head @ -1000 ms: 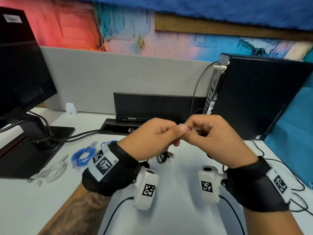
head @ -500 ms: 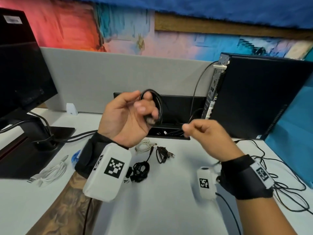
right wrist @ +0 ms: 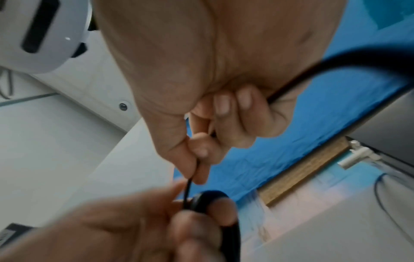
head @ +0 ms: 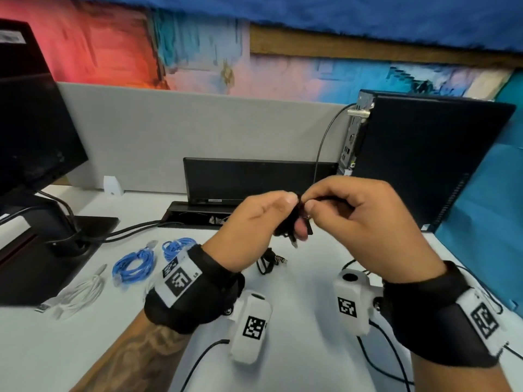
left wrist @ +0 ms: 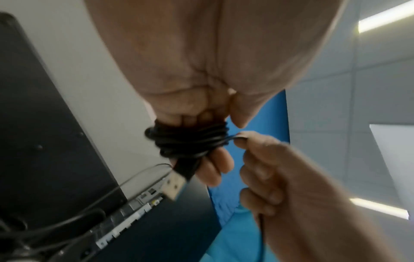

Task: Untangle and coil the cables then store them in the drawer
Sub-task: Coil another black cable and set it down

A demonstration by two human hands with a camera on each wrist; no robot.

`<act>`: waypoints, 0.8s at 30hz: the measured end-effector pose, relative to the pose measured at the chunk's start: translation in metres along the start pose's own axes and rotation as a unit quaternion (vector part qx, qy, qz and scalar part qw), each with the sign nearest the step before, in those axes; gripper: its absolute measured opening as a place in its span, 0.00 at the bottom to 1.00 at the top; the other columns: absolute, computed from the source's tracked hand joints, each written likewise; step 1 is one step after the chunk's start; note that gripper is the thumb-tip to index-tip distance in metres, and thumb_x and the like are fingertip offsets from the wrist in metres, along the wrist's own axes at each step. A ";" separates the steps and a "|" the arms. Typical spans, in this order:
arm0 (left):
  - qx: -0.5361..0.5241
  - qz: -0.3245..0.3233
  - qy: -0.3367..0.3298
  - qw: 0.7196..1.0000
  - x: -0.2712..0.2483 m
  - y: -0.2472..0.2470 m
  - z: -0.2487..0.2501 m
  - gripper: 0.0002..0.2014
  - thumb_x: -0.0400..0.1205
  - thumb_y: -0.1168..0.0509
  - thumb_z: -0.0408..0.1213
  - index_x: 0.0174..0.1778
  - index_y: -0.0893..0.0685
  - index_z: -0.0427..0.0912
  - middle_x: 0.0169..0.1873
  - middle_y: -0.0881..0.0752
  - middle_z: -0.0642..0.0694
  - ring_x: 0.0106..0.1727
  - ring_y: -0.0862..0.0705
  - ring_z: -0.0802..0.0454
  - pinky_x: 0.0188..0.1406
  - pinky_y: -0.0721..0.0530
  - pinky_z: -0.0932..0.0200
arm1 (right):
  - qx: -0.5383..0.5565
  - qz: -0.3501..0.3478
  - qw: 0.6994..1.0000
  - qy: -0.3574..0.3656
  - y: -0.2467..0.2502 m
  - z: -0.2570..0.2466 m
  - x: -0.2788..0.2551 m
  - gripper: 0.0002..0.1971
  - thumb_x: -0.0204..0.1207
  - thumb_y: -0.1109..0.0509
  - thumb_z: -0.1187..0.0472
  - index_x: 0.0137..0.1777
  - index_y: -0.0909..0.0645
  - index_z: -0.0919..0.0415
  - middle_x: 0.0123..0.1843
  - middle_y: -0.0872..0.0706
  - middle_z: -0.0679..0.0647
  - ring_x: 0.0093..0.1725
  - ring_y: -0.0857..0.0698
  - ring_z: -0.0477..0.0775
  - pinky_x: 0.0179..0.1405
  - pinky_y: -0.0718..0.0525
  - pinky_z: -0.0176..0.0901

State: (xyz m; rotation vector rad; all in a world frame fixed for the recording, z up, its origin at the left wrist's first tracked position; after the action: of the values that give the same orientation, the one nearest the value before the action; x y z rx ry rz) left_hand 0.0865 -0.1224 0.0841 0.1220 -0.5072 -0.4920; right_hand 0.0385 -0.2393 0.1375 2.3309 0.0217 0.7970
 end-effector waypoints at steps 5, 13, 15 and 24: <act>-0.305 -0.096 0.117 0.940 -0.005 -0.006 -0.002 0.13 0.84 0.43 0.35 0.49 0.18 0.29 0.27 0.25 0.47 0.31 0.23 0.49 0.44 0.17 0.52 | 0.064 0.055 0.996 -0.007 -0.007 0.030 0.010 0.10 0.83 0.27 0.62 0.56 0.09 0.46 0.47 0.08 0.45 0.50 0.11 0.44 0.51 0.18 0.30; -0.556 0.172 0.015 0.813 0.008 0.075 -0.010 0.12 0.84 0.47 0.31 0.58 0.24 0.29 0.35 0.19 0.46 0.41 0.16 0.51 0.60 0.17 0.53 | -0.004 -0.131 0.990 -0.056 -0.076 0.036 0.003 0.12 0.89 0.36 0.54 0.62 0.11 0.45 0.33 0.16 0.31 0.36 0.18 0.35 0.40 0.22 0.28; -0.485 0.213 -0.003 0.848 0.007 0.084 -0.018 0.10 0.87 0.48 0.29 0.57 0.24 0.30 0.39 0.18 0.45 0.44 0.15 0.51 0.62 0.18 0.53 | -0.041 -0.158 0.986 -0.036 -0.079 0.026 0.001 0.12 0.89 0.36 0.52 0.46 0.13 0.48 0.30 0.20 0.38 0.32 0.22 0.39 0.35 0.26 0.36; 0.040 0.121 0.035 0.991 0.002 0.049 -0.022 0.11 0.88 0.40 0.34 0.52 0.14 0.33 0.40 0.10 0.41 0.45 0.11 0.50 0.53 0.18 0.60 | -0.003 -0.004 1.000 0.001 -0.002 0.000 0.001 0.07 0.84 0.29 0.57 0.47 0.10 0.49 0.36 0.12 0.47 0.34 0.17 0.47 0.32 0.20 0.39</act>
State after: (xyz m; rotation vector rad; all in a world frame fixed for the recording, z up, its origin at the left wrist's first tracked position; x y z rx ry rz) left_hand 0.1196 -0.0805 0.0773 0.1514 -0.4649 -0.2289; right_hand 0.0400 -0.2376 0.1371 2.3230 0.0304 0.7943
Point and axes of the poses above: each hand's wrist, its own x-axis towards the middle knuckle, its own y-axis out of the back of the hand, z = x × y, the point moved 9 cm from there along x, towards the middle knuckle
